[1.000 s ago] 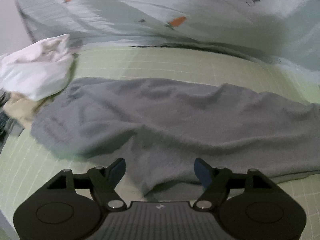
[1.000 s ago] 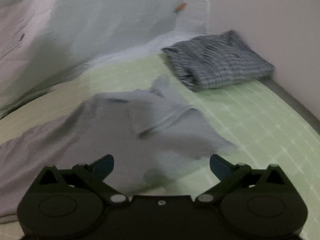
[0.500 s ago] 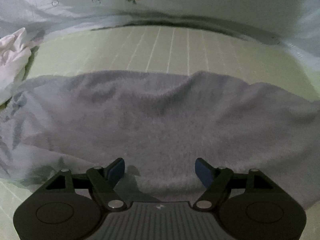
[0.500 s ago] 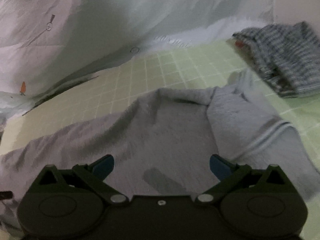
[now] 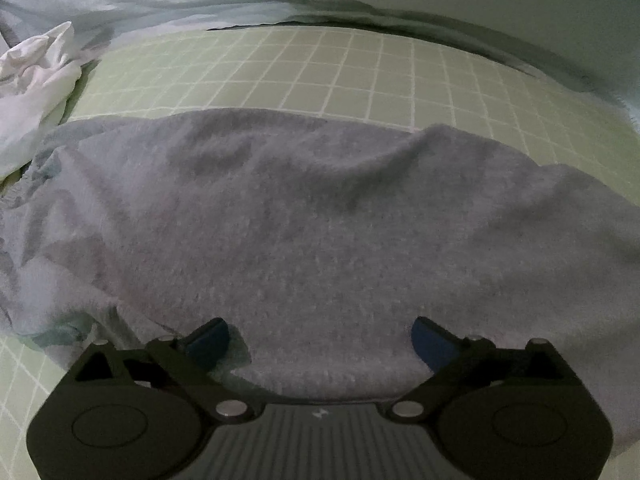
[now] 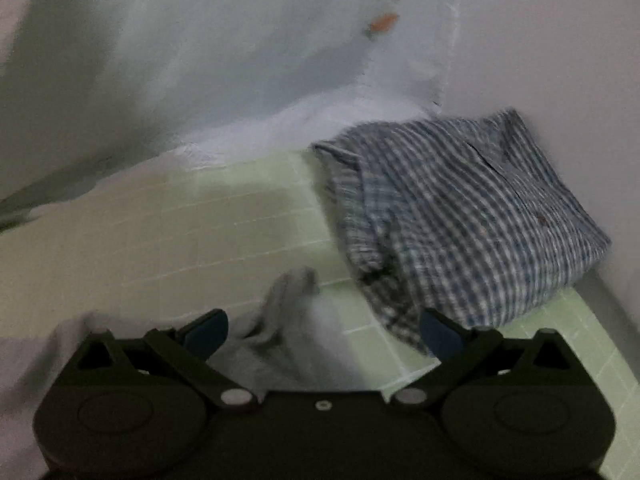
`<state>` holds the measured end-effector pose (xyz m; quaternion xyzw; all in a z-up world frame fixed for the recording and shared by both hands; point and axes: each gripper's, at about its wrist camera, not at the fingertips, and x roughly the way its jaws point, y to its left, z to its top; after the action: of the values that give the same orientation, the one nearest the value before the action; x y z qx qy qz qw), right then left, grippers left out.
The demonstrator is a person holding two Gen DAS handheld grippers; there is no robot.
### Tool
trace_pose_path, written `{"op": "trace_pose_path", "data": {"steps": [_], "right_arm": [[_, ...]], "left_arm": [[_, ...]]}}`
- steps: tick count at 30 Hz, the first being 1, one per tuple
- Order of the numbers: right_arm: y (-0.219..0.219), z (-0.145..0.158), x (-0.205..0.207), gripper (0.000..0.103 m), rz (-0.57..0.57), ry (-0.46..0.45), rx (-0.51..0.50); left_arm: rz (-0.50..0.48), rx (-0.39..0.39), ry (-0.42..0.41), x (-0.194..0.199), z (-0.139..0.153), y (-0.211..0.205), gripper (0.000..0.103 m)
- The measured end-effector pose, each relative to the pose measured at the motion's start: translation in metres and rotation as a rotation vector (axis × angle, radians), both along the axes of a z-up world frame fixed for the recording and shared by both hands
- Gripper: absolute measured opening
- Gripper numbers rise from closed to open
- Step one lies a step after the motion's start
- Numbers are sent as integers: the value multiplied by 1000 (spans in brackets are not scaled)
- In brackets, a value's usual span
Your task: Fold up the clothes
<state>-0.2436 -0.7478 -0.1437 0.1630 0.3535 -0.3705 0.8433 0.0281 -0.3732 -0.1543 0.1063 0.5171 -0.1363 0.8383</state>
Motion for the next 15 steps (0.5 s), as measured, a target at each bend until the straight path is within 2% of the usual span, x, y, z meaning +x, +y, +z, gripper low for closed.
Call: {"op": "trace_pose_path", "data": {"steps": [4,7,8,9,10,11,12,15], "right_arm": [[10,3,1,101,13,67,-89],[26,-8,11,79,60,157,-116],[26,-11,12,65,63,180,-110],[25,-14,12,46,63,194,-97],[19,-13,10,35,63,178,-79],[13,-12,7,9,63,158,-62],[7,-11,5,1,64,138,-44],[-23,1,4,1,11,144,-133]], "left_arm": [[8,4,0,0,-1,0,100],[13,5,2,1,-2,0,100],[13,5,4,2,-2,0,100],[13,4,5,2,-1,1,100],[13,3,5,2,-1,1,100],[13,2,5,2,-1,2,100],[14,1,5,1,-2,2,100],[17,-2,2,1,-3,2,100]]}}
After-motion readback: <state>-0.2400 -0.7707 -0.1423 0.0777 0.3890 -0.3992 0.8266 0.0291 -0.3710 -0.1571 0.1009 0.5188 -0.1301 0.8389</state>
